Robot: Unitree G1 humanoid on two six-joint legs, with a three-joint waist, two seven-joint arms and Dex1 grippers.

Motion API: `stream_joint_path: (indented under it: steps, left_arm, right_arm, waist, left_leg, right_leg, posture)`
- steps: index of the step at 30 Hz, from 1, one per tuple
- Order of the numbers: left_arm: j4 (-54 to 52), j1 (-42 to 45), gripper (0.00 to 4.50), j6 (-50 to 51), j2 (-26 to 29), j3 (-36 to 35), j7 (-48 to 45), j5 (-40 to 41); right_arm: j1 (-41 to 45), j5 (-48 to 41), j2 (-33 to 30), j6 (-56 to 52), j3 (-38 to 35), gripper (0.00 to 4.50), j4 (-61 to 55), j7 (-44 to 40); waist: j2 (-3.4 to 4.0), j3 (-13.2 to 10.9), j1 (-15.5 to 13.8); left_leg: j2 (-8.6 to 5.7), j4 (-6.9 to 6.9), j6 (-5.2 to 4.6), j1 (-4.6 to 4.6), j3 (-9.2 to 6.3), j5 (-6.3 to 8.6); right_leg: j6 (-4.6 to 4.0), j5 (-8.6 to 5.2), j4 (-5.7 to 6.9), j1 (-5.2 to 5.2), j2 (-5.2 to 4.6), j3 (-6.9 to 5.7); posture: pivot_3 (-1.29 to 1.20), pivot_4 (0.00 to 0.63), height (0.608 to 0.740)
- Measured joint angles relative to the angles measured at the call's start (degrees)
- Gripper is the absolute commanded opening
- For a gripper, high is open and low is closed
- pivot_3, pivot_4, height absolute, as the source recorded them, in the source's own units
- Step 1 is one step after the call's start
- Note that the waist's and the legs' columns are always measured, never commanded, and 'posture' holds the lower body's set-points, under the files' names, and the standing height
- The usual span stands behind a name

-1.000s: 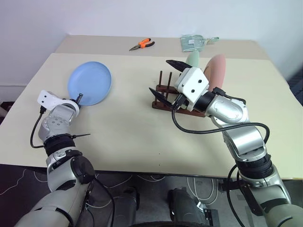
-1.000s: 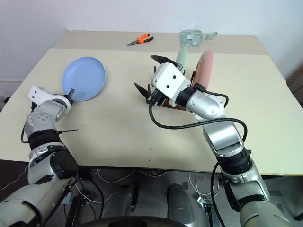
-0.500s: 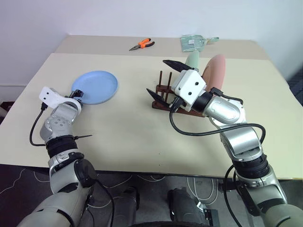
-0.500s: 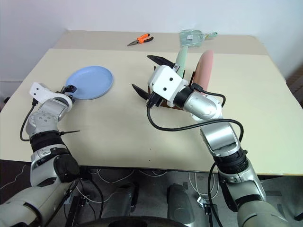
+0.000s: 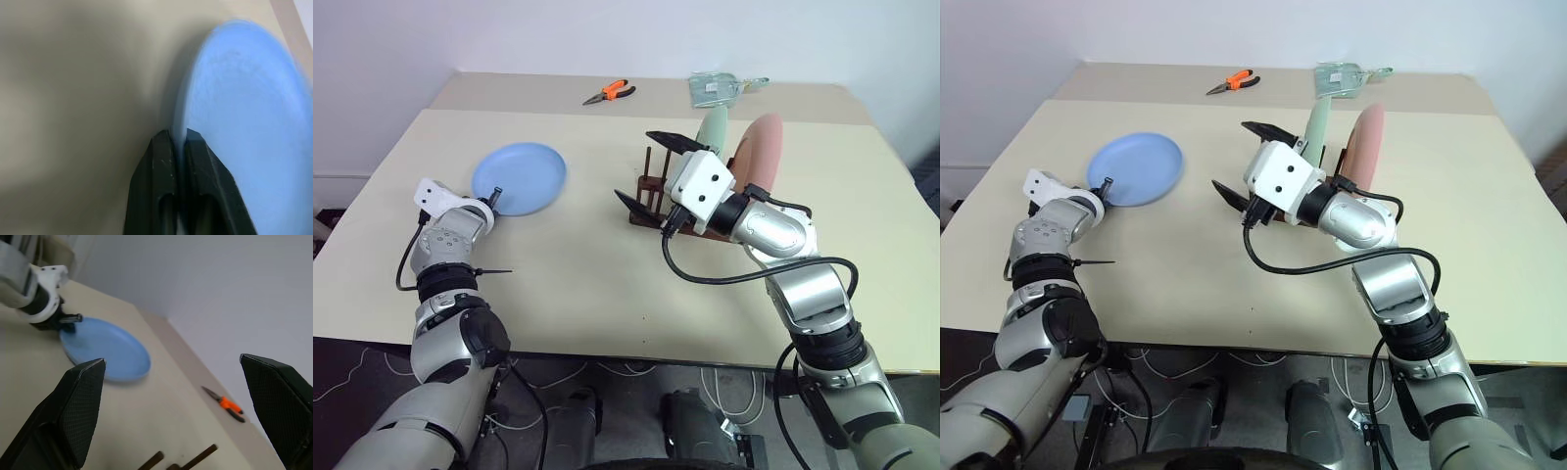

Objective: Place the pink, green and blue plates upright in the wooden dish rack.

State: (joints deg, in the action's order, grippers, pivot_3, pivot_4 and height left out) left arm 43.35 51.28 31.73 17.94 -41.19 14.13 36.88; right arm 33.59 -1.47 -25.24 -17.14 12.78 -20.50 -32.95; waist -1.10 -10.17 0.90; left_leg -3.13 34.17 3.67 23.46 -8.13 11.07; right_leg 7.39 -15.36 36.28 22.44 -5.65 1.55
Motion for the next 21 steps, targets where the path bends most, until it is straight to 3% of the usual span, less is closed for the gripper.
stream_joint_path:
  steps: [4, 10, 18, 21]
  left_arm:
    - [-8.5, -3.1, 0.05, 1.3, 0.0, 8.4, -4.1, -3.6]
    - [-37.4, -2.8, 0.05, 12.4, -1.7, 21.4, -5.0, -4.0]
    - [-55.2, -2.2, 0.05, 26.1, -5.2, 23.4, -0.2, -0.3]
    - [-57.3, -2.1, 0.0, 29.5, -6.7, 23.3, 1.1, 0.9]
  right_arm:
    - [0.9, 0.8, 0.4, 0.3, 1.1, 4.5, 0.5, -1.1]
    - [5.2, 8.7, 1.3, 8.9, 9.9, 4.5, 5.4, -2.7]
    - [12.9, 21.5, 5.9, 17.8, 15.4, 4.5, 22.5, 2.0]
    - [15.2, 24.7, 7.5, 20.0, 15.9, 3.61, 28.4, 4.3]
  waist:
    - [-0.12, -0.1, 0.1]
    - [-0.26, -0.1, 0.1]
    - [-0.25, -0.1, 1.4]
    - [-0.26, -0.1, 1.4]
  left_leg:
    - [0.01, -0.02, 0.02, 0.02, 0.0, -0.01]
    - [0.01, -0.02, 0.05, 0.06, 0.01, -0.01]
    - [0.06, -0.04, 0.14, 0.01, 0.0, -0.07]
    - [0.05, -0.04, 0.14, 0.01, 0.0, -0.08]
  right_leg:
    - [-0.01, 0.0, 0.03, 0.06, 0.0, 0.0]
    - [-0.01, 0.01, -0.02, 0.05, 0.0, 0.02]
    - [-0.06, 0.03, 0.08, 0.1, 0.04, 0.02]
    - [-0.06, 0.03, 0.08, 0.1, 0.04, 0.02]
  posture:
    - [0.0, 0.15, 0.74]
    - [0.0, 0.15, 0.74]
    - [0.0, 0.15, 0.74]
    - [0.0, 0.15, 0.74]
